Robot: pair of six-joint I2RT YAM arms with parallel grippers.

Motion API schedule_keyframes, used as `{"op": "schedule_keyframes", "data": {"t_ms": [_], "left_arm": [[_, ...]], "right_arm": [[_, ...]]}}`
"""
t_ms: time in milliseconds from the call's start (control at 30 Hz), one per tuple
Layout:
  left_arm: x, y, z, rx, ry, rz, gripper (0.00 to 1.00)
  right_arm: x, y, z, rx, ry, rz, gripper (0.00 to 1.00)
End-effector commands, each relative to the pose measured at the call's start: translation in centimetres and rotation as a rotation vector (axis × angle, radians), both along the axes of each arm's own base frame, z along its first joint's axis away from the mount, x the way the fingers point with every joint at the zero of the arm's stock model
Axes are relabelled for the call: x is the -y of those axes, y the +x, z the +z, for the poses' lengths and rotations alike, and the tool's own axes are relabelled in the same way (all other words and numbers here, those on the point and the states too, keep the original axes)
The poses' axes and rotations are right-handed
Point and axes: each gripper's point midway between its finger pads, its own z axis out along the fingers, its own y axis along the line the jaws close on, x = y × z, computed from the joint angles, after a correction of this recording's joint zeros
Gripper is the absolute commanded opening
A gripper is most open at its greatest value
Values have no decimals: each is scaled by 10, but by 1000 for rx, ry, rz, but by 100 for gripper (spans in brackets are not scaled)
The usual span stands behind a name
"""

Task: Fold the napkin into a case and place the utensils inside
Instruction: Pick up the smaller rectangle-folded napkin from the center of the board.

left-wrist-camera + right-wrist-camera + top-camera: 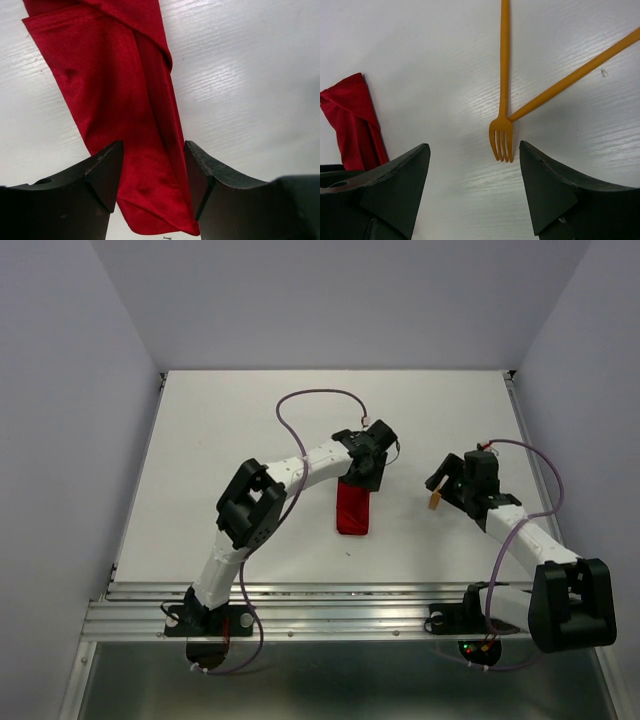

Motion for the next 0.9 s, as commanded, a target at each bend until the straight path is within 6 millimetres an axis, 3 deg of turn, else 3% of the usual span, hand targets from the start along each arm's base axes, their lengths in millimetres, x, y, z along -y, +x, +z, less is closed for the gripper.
{"op": "schedule_keyframes", "data": {"t_ms": [0, 267, 467, 867], "left_arm": [[7, 6, 21, 78, 30, 20, 62], [23, 4, 13, 91, 52, -7, 60], [23, 5, -4, 81, 106, -5, 54], [28, 1, -19, 68, 128, -13, 42]], "right_arm": [[-2, -3, 3, 18, 0, 30, 77], [0, -4, -2, 2, 1, 31, 80], [-7, -6, -1, 4, 27, 60, 80], [-10, -10, 1, 10, 41, 74, 81]]}}
